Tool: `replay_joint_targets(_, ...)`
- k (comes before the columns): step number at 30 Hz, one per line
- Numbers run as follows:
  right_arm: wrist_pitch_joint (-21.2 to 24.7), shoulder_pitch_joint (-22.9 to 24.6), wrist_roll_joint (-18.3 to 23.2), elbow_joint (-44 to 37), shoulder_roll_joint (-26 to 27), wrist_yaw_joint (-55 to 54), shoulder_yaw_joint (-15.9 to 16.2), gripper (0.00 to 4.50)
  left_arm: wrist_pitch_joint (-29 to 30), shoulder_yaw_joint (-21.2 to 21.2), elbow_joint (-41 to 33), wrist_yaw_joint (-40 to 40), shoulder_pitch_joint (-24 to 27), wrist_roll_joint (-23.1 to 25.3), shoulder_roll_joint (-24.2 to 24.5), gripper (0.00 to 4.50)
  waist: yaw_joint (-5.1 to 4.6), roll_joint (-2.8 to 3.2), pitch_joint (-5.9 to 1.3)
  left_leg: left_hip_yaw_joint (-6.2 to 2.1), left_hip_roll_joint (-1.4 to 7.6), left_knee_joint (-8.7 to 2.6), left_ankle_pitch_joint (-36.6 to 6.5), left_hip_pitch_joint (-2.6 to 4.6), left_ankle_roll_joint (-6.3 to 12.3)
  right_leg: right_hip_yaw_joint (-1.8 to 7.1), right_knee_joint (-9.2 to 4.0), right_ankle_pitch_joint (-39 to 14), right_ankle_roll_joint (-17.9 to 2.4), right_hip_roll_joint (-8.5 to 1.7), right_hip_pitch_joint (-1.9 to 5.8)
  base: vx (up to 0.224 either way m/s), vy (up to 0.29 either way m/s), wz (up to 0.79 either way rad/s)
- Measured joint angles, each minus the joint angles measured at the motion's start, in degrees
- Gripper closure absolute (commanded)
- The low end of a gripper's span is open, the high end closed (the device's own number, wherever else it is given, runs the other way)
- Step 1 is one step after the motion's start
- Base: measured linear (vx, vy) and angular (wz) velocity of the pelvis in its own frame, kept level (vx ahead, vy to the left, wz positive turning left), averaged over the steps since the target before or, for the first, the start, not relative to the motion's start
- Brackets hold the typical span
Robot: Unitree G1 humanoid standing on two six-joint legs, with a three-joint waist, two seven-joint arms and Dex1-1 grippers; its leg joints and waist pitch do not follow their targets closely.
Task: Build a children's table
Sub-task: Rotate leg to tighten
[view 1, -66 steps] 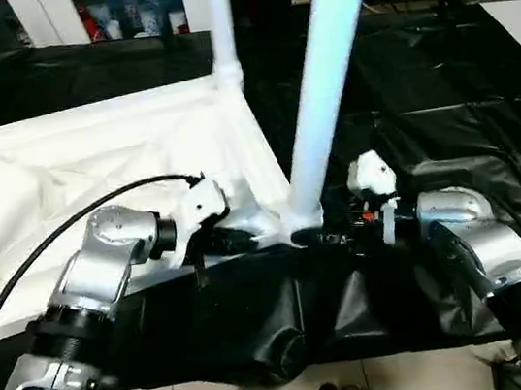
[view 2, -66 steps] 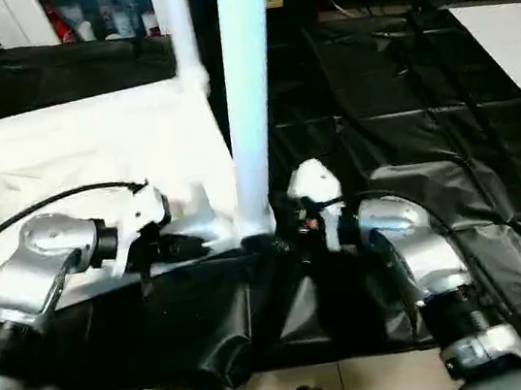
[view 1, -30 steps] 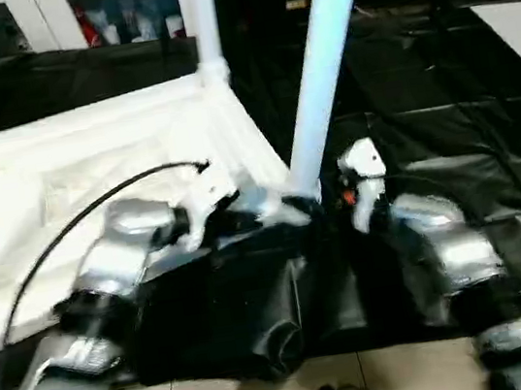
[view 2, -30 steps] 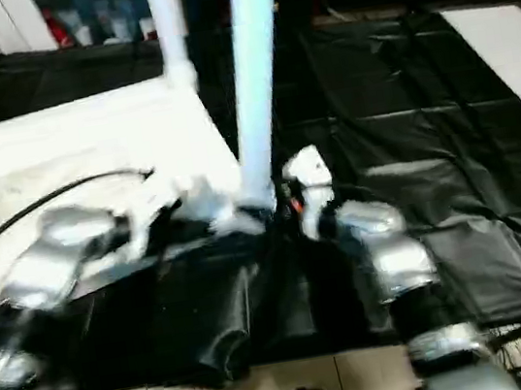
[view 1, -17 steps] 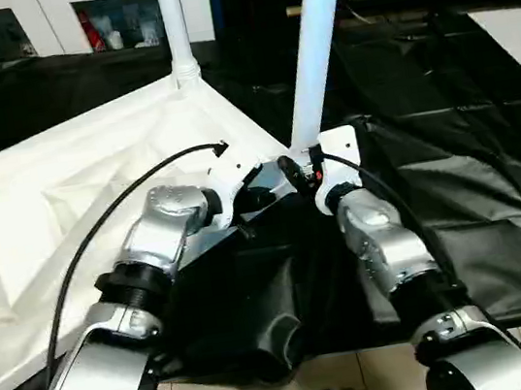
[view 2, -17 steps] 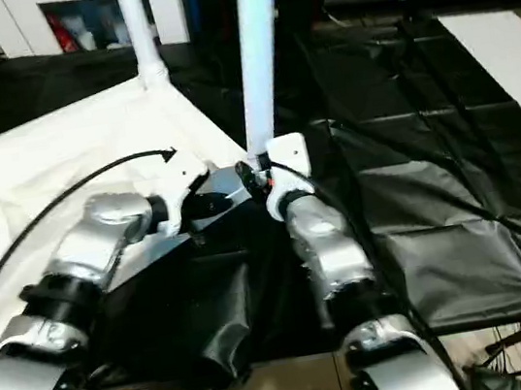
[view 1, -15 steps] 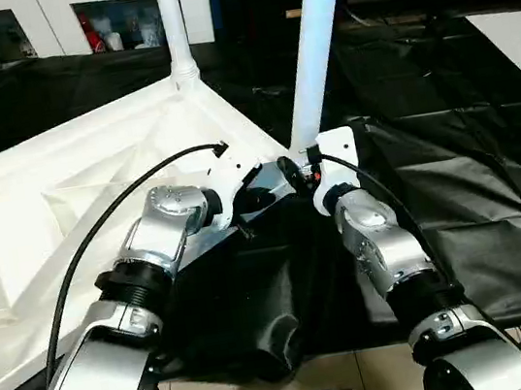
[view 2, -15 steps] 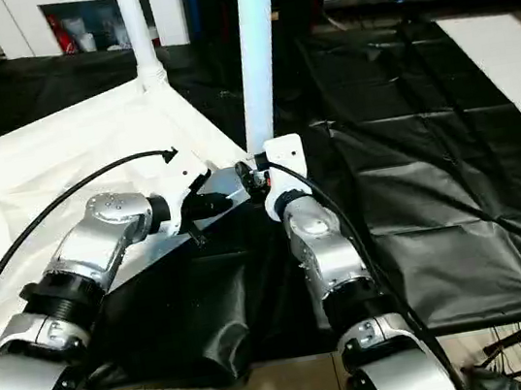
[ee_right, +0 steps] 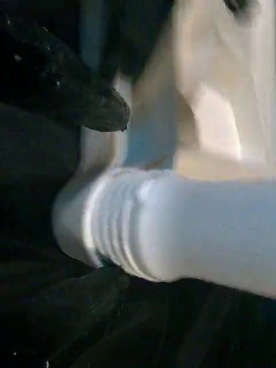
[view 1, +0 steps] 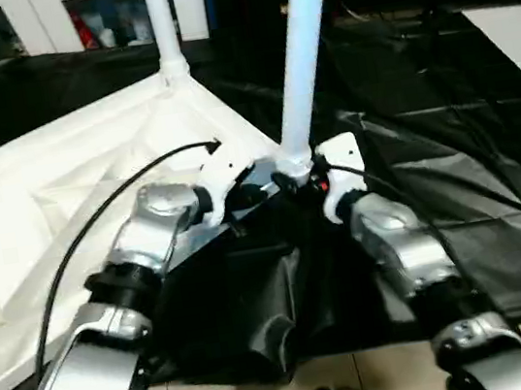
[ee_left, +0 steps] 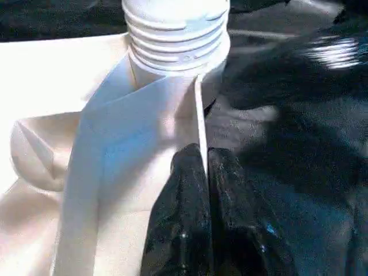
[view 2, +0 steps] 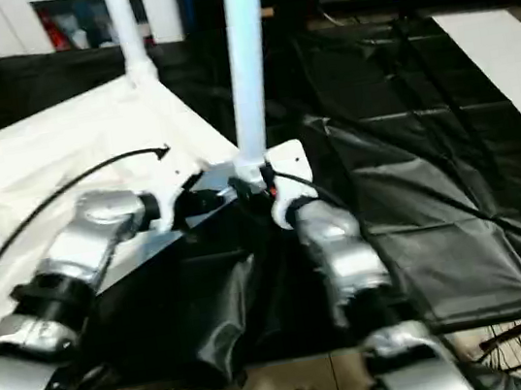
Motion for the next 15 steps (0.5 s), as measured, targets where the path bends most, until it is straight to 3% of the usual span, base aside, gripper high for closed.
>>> replay_joint_targets(5, -0.1, 0.5, 1.7, -1.5, -5.1, 9.7, 0.4, 0.55, -2.7, -0.6, -3.7, -8.5, 2.4, -1.8, 3.8, 4.50, 0.36, 0.06, 0.03, 0.01, 0.05, -0.06, 0.2, -0.08, 0.24, -0.06, 0.03, -0.3, -0.1, 0.03, -0.33, 0.000, 0.000, 0.00)
replay_joint_targets(10, -0.2, 0.7, 3.9, -3.1, -7.3, 16.2, 0.5, 0.55, -4.2, -1.1, -6.4, -13.8, 3.8, -3.0, 6.3, 4.50, 0.72, 0.06, 0.03, 0.11, 0.02, 0.21, 0.0, -0.68, 0.51, 0.00, 0.09, -0.3, -0.2, -0.02, -0.90, 0.000, 0.000, 0.00)
replay_joint_targets(15, -0.2, 1.6, 5.5, -4.4, -9.6, 24.4, 2.8, 0.55, -3.6, -1.7, -8.7, -20.0, 5.6, -4.9, 8.6, 4.50, 0.90, 0.07, 0.05, 0.10, 0.07, 0.23, 0.0, -0.65, 0.53, -0.06, 0.13, -0.4, -0.2, -0.01, -0.91, 0.000, 0.000, 0.00)
